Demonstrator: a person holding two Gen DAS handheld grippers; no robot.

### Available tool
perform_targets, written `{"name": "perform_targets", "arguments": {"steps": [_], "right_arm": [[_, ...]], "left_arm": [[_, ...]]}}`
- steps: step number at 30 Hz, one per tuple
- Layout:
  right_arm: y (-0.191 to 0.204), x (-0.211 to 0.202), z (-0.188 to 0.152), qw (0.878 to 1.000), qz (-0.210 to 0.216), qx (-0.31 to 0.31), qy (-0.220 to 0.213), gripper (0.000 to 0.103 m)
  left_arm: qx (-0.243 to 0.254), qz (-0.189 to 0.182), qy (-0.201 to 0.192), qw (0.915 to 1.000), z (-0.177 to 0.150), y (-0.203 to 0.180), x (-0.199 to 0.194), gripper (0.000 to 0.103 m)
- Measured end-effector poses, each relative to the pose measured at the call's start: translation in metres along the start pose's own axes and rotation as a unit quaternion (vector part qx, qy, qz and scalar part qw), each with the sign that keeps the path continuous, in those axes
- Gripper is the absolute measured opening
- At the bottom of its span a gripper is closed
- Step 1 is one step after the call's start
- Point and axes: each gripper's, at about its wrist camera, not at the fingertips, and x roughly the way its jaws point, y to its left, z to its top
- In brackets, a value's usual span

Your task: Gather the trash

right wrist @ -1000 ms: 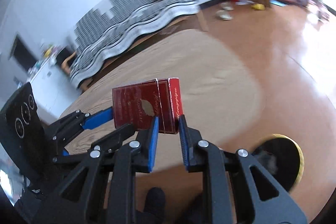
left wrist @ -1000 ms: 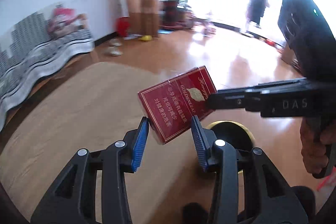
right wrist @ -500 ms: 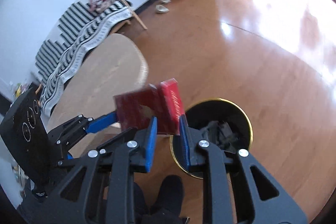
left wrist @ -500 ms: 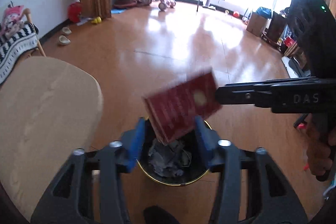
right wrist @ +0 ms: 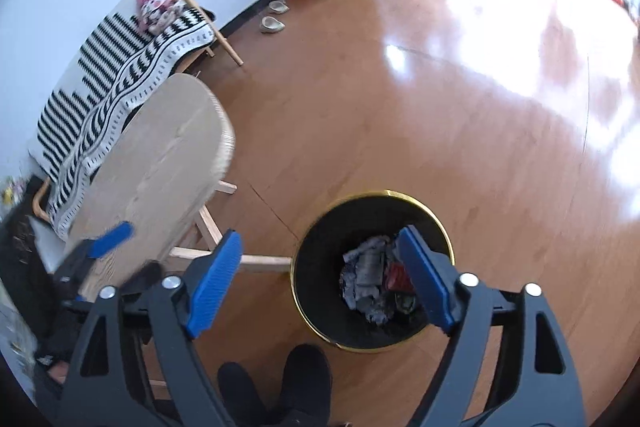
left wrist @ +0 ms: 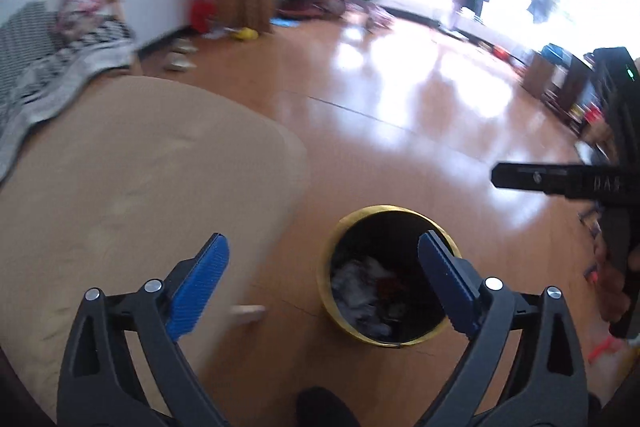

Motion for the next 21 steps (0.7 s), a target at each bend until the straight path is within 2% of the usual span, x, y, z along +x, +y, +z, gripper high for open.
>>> {"name": "perform_targets", "arguments": {"steps": [2,5,8,11,15,17,21], "right_arm": [[0.042,0.001,0.010,0.999,-0.013,-0.040,-0.016,0.084],[0.114,0.008,0.019,0.994,-0.009,-0.101,-0.037,0.086],[0.185,0.019,0.019,0.988,0.014,-0.149,-0.050,0.088],[0.260,0.033,0.009,0.978,0.042,-0.197,-0.053,0.088],[0.355,0.054,-0.018,0.964,0.081,-0.250,-0.045,0.089],[0.388,0.062,-0.031,0.957,0.095,-0.271,-0.040,0.089],[0.449,0.075,-0.056,0.944,0.121,-0.304,-0.042,0.090]], "left_arm": [[-0.021,0.039,-0.016,0.9989,0.000,0.024,-0.024,0.096],[-0.052,0.095,-0.024,0.9938,-0.004,0.059,-0.057,0.096],[-0.101,0.137,-0.021,0.9852,-0.016,0.106,-0.090,0.096],[-0.156,0.174,-0.021,0.9720,-0.041,0.152,-0.123,0.096],[-0.219,0.237,-0.024,0.9462,-0.079,0.212,-0.162,0.096],[-0.252,0.273,-0.021,0.9283,-0.103,0.242,-0.182,0.096],[-0.294,0.319,-0.013,0.9010,-0.140,0.285,-0.205,0.096]]}}
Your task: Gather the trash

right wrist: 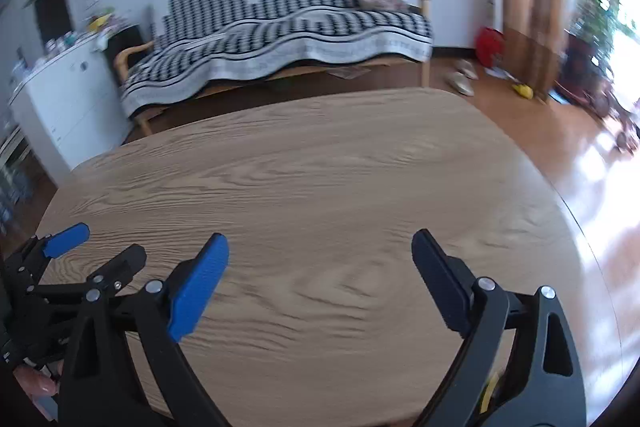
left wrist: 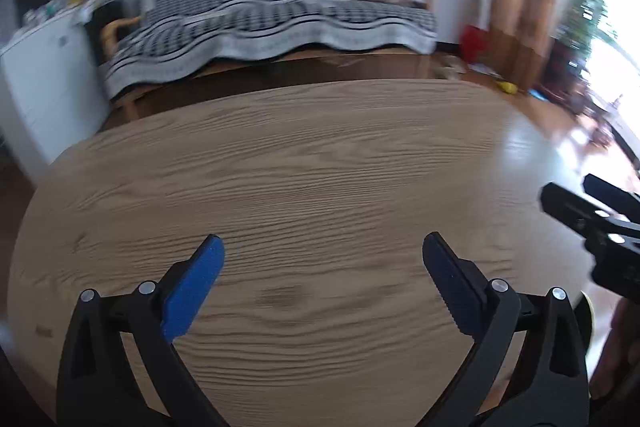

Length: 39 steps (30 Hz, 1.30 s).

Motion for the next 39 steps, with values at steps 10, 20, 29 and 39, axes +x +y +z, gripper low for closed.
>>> {"name": "perform_targets", "arguments": {"steps": [10,20,29,39], "right_arm": [[0.080,0.052,0.006,0.998,0.031,-0.049,0.022,0.091],[0.082,0.065,0.004,0.998,0.027,-0.046,0.035,0.092],[0.077,0.063,0.000,0.998,0.026,-0.046,0.037,0.093],[0.075,0.063,0.000,0.998,0.027,-0.044,0.041,0.093]], "left_arm": [[-0.048,0.061,0.007,0.9969,-0.018,0.092,0.023,0.096],[-0.068,0.057,0.005,0.9960,-0.016,0.107,0.026,0.096],[-0.074,0.047,0.007,0.9961,-0.016,0.105,0.026,0.096],[-0.076,0.049,0.007,0.9959,-0.016,0.104,0.028,0.096]]}}
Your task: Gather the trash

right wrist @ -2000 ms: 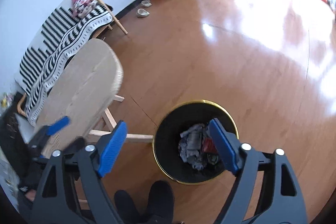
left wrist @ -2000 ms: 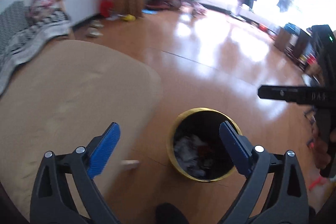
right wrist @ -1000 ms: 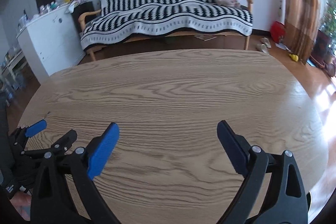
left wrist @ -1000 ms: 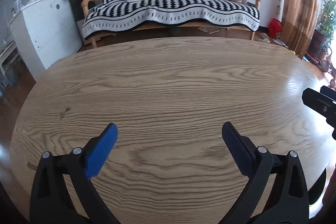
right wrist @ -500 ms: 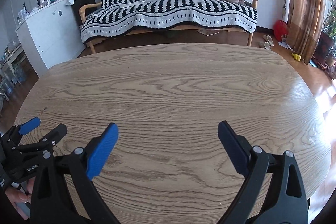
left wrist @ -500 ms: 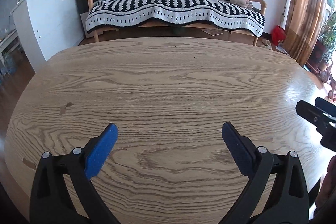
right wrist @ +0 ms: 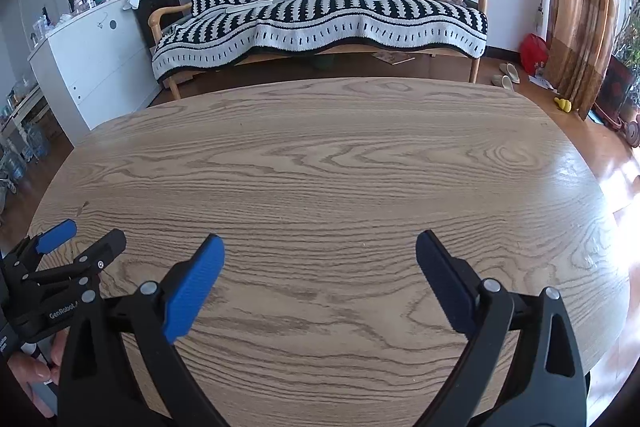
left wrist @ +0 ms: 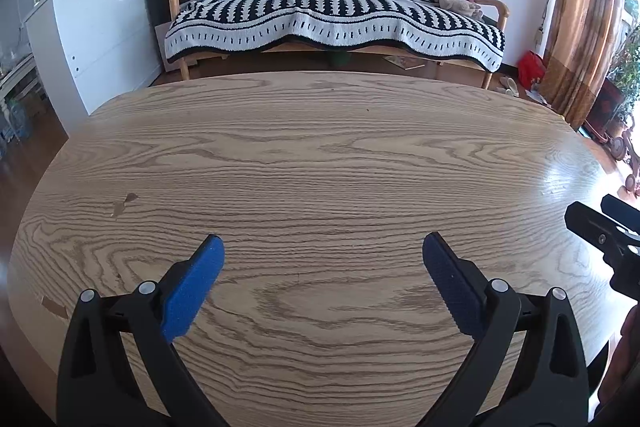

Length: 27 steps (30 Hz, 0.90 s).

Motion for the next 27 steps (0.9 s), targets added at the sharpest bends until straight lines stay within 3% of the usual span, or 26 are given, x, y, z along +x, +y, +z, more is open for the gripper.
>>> {"name": "perform_targets", "arguments": {"steps": [27], "right_arm": [[-0.0009,-0.0013,-0.0037,1.000,-0.002,0.004,-0.003,0.093]], "left_arm": [[0.004,0.001,0.000,1.0000,-0.0046,-0.0066,-0.0053,0.096]]}}
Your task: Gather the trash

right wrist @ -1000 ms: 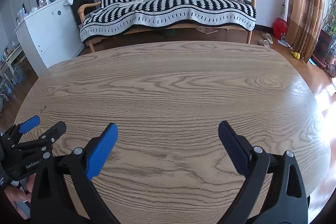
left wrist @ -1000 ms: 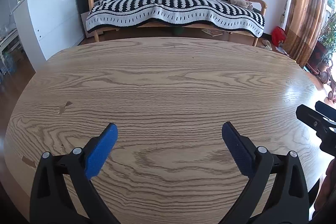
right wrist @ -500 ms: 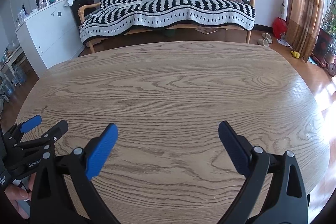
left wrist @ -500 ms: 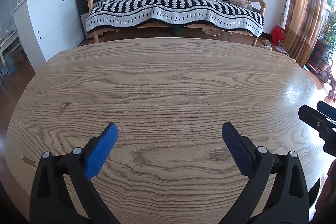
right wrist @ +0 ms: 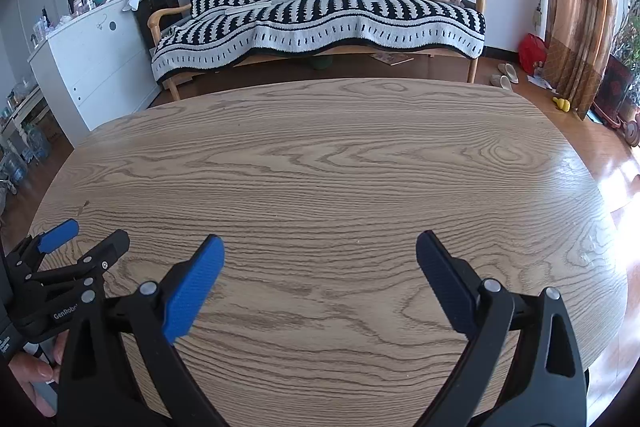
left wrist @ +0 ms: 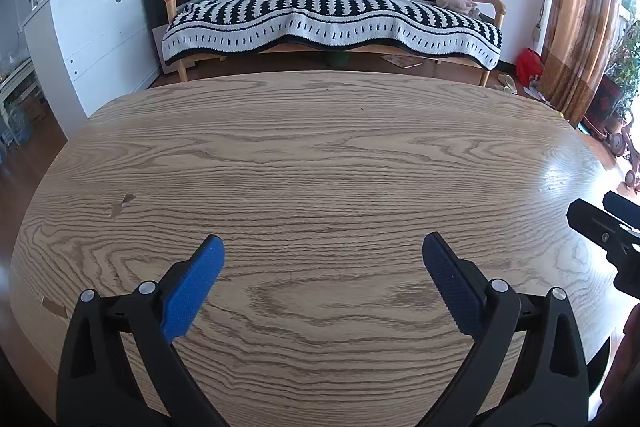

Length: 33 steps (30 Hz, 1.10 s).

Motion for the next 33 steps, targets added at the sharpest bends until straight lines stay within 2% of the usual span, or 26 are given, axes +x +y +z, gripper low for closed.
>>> {"name": "perform_targets", "arguments": {"steps": [33], "right_arm": [[-0.0029,-0.0015,0.0001,1.000,0.000,-0.002,0.001,0.093]], "left_arm": [[0.004,0.002,0.005,1.0000,-0.0008,0.0024,0.0017,0.096]]}}
